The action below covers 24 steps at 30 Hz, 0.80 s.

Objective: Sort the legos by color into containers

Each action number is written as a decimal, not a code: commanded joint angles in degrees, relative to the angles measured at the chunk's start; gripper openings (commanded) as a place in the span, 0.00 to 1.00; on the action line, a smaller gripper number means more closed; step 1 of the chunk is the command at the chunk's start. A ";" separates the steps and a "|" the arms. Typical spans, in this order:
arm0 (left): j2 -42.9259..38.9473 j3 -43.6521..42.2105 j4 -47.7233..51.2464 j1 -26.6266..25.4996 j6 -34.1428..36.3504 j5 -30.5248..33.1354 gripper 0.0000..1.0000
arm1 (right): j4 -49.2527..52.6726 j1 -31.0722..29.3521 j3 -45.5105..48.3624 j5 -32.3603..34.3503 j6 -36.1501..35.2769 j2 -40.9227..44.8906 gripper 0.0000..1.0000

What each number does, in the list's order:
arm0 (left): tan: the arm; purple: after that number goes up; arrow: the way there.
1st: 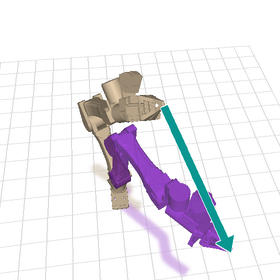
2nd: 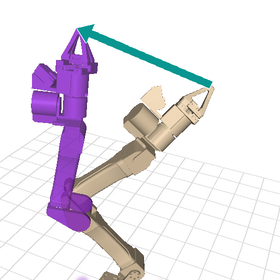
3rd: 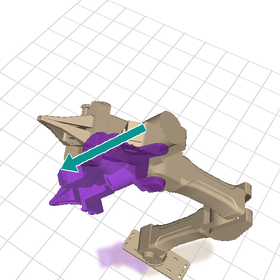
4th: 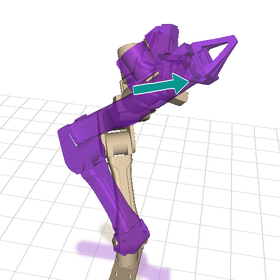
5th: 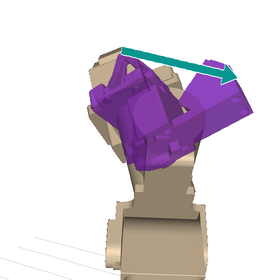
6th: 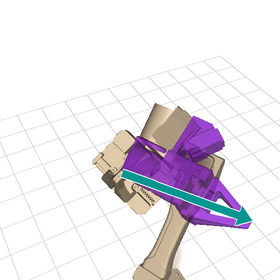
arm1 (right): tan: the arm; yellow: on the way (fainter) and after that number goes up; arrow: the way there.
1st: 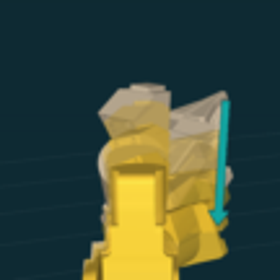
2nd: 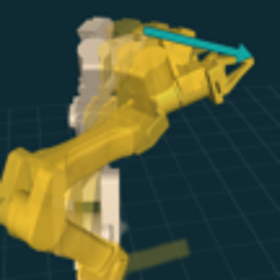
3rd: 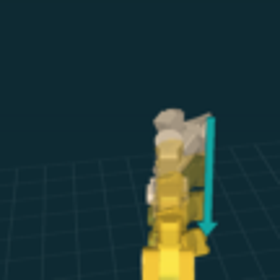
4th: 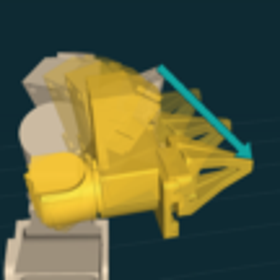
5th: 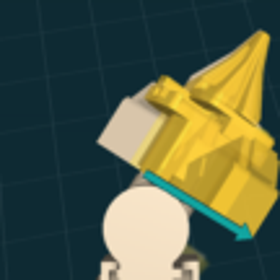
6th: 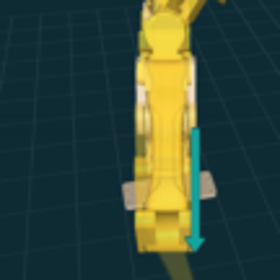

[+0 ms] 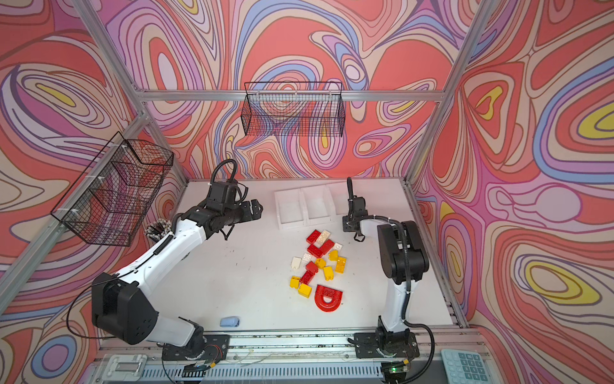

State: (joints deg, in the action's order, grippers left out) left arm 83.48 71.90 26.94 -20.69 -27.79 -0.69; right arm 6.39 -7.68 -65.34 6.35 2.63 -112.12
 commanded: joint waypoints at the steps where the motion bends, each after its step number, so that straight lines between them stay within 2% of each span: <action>1: -3.72 -2.91 1.90 -0.10 1.95 -0.35 0.96 | 0.85 -0.05 0.43 -1.82 0.30 0.65 0.30; 8: -7.74 -6.28 2.73 -0.29 2.57 0.15 0.97 | 4.06 -0.63 -0.89 -3.12 1.57 4.93 0.25; 12: -9.25 -7.25 5.84 -0.48 1.57 1.67 0.99 | 9.11 -3.47 -2.44 -0.65 1.06 9.72 0.25; 16: -11.51 -8.92 8.83 -1.74 1.12 4.26 1.00 | 11.05 -7.38 -5.37 -4.00 2.66 14.12 0.25; 20: -15.25 -11.41 11.86 -4.29 1.13 7.36 1.00 | 14.23 -14.10 -13.98 -4.31 2.47 11.56 0.25; 24: -17.46 -13.15 15.43 -7.49 0.03 9.07 1.00 | 14.82 -17.50 -23.00 -7.37 3.94 4.53 0.26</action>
State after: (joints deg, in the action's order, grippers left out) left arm 67.61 60.01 37.17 -26.52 -26.81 5.30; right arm 18.28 -23.42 -84.36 1.65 5.61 -103.00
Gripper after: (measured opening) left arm 0.999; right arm 0.331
